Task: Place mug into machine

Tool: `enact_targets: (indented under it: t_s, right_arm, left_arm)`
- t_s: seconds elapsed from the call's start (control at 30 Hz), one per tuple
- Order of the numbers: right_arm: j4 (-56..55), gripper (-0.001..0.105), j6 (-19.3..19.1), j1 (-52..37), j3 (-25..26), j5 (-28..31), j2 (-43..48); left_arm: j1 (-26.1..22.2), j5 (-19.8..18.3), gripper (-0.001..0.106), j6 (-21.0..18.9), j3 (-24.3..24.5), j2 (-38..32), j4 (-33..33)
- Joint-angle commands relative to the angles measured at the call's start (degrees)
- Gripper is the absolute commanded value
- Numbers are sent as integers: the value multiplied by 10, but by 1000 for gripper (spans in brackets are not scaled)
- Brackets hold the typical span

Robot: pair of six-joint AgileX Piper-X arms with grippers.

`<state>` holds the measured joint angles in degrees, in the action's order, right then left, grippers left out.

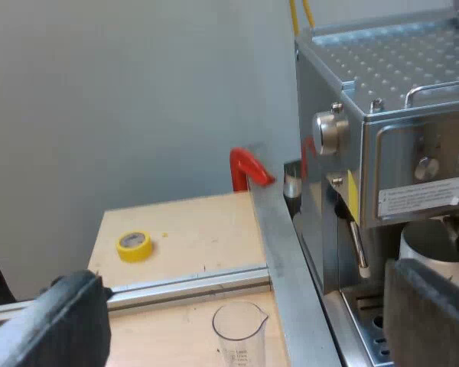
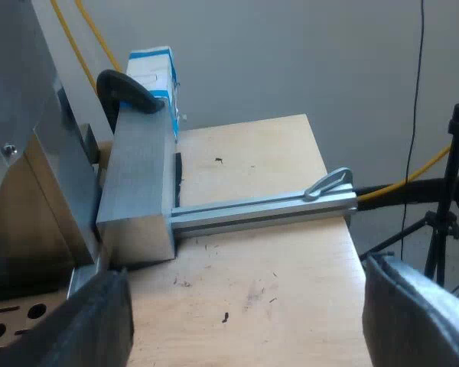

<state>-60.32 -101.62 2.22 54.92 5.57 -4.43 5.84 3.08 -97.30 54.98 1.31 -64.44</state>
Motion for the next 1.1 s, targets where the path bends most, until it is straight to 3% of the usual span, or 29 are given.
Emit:
enact_targets:
  t_s: [0.03, 0.23, 0.3, 0.43, 0.53, 0.63, 0.8, 1.1]
  right_arm:
    - [-10, 65, -2, -4, 3, -3, 33]
    - [-39, 65, -2, -4, 14, 2, 76]
    - [-42, 65, -2, -4, 12, -7, 77]
    - [-42, 65, -2, -4, 3, -7, 77]
    - [-34, 65, -6, -2, -7, -7, 77]
    - [-2, 65, -6, -2, -31, -7, 75]
    - [57, 65, -6, -2, -82, -7, 76]
    - [61, 65, -6, -2, -177, -7, 74]
  left_arm:
    - [1, 10, 75, -5, 4, -31, -19]
    - [1, 10, 75, -5, 6, -101, -79]
    - [0, 11, 75, -5, 16, -103, -126]
    - [0, 11, 75, -2, 17, -103, -155]
    - [0, 12, 75, -5, 14, -102, -131]
    - [0, 12, 75, -16, -3, -102, -67]
    - [0, 12, 75, -17, -63, -102, 36]
    - [0, 12, 75, -17, -166, -101, 70]
